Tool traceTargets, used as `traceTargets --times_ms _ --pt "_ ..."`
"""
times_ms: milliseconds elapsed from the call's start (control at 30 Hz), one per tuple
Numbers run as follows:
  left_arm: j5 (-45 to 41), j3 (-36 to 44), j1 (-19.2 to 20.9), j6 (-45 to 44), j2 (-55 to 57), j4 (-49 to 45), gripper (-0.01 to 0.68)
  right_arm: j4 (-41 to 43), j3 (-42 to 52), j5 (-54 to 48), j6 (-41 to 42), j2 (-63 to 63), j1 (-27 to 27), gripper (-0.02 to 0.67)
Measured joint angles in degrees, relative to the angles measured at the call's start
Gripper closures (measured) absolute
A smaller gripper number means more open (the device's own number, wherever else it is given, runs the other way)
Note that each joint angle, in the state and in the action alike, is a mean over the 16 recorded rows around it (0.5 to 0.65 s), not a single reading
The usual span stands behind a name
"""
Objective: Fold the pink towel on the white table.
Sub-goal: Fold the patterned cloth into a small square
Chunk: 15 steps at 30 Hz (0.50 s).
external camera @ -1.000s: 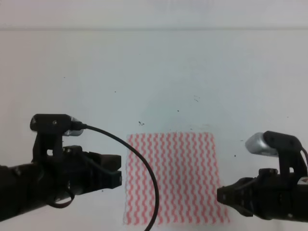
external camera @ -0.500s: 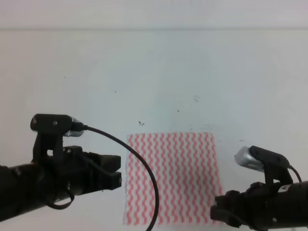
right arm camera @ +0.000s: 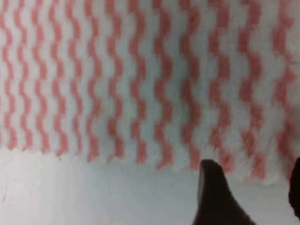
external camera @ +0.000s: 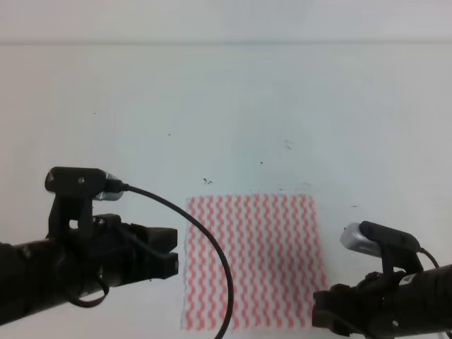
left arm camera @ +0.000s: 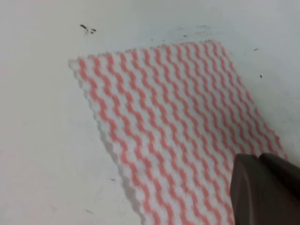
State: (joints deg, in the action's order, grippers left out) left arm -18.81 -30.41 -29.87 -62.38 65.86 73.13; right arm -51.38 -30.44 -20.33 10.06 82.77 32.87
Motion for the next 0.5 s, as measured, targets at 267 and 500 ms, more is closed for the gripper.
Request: traceTargets --times_ms 267,500 --pt "-0.13 0.0 0.0 0.0 0.0 -0.12 0.675 -0.13 -0.1 1.31 0.17 2.89 -0.01 0.328" --pt "-0.14 0.0 0.0 -0.04 0.0 -0.18 0.676 -0.33 -0.27 0.73 0.33 4.78 -0.01 0.351"
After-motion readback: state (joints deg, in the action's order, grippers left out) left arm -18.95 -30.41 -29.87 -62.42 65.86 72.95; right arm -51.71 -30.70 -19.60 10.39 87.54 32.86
